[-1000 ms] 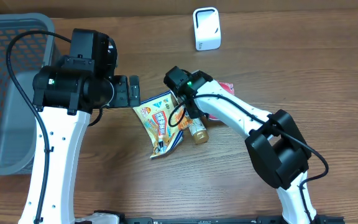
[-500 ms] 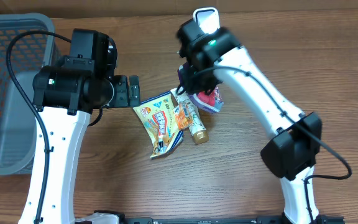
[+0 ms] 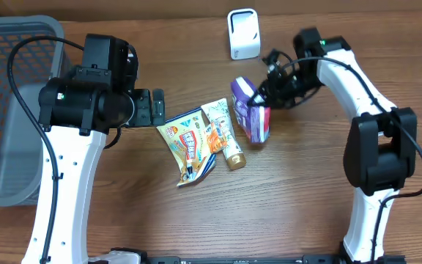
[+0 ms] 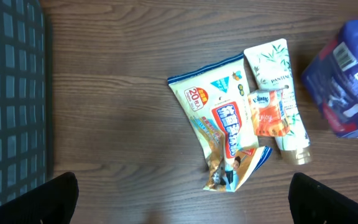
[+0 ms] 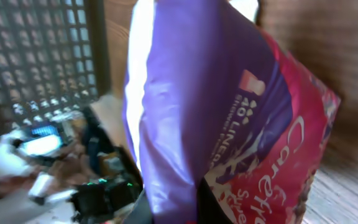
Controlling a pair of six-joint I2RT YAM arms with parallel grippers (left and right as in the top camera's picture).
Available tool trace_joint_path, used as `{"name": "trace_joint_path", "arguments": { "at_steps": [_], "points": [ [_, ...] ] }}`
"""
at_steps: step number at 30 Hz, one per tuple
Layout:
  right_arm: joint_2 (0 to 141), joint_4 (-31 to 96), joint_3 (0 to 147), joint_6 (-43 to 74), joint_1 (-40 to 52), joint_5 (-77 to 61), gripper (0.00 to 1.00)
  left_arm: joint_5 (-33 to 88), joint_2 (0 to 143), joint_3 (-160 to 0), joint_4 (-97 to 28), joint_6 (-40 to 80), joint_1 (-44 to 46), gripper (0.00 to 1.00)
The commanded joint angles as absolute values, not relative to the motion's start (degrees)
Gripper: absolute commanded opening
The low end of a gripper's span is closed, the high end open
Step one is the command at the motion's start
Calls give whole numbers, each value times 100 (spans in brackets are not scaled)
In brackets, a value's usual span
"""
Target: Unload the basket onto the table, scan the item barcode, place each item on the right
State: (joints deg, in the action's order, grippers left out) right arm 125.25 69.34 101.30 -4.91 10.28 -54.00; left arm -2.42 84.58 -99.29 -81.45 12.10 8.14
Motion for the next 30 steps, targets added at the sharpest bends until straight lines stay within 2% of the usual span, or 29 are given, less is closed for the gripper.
{"name": "trace_joint_path", "arguments": {
  "at_steps": [1, 4, 9, 14, 15, 16, 17, 18, 30],
  "points": [
    [12453, 6595, 9443, -578, 768, -6222, 4, -301, 8503, -10033, -8141, 1288, 786, 100],
    [12453, 6615, 9360, -237, 550, -5186, 4, -301, 8503, -10033, -8141, 1288, 786, 100],
    [12381, 6934, 9651, 460, 399, -2945, 14, -303, 8503, -10033, -8141, 1288, 786, 100],
    [12374, 7601, 10315, 803, 421, -1413, 19, -301, 8503, -10033, -8141, 1288, 786, 100],
    [12374, 7721, 10440, 860, 427, -1232, 25, -301, 8503, -10033, -8141, 1286, 786, 100],
    [12374, 7815, 10538, 882, 432, -1103, 57, -303, 8503, -10033, -8143, 1286, 786, 100],
    [12374, 7905, 10637, 882, 434, -980, 85, -303, 8503, -10033, -8141, 1286, 786, 100],
    [12374, 7983, 10718, 882, 438, -882, 98, -301, 8503, -10033, -8141, 1286, 786, 100],
    [12374, 8252, 10916, 878, 399, -475, 100, -301, 8503, -10033, -8141, 1288, 786, 100]
  ]
}}
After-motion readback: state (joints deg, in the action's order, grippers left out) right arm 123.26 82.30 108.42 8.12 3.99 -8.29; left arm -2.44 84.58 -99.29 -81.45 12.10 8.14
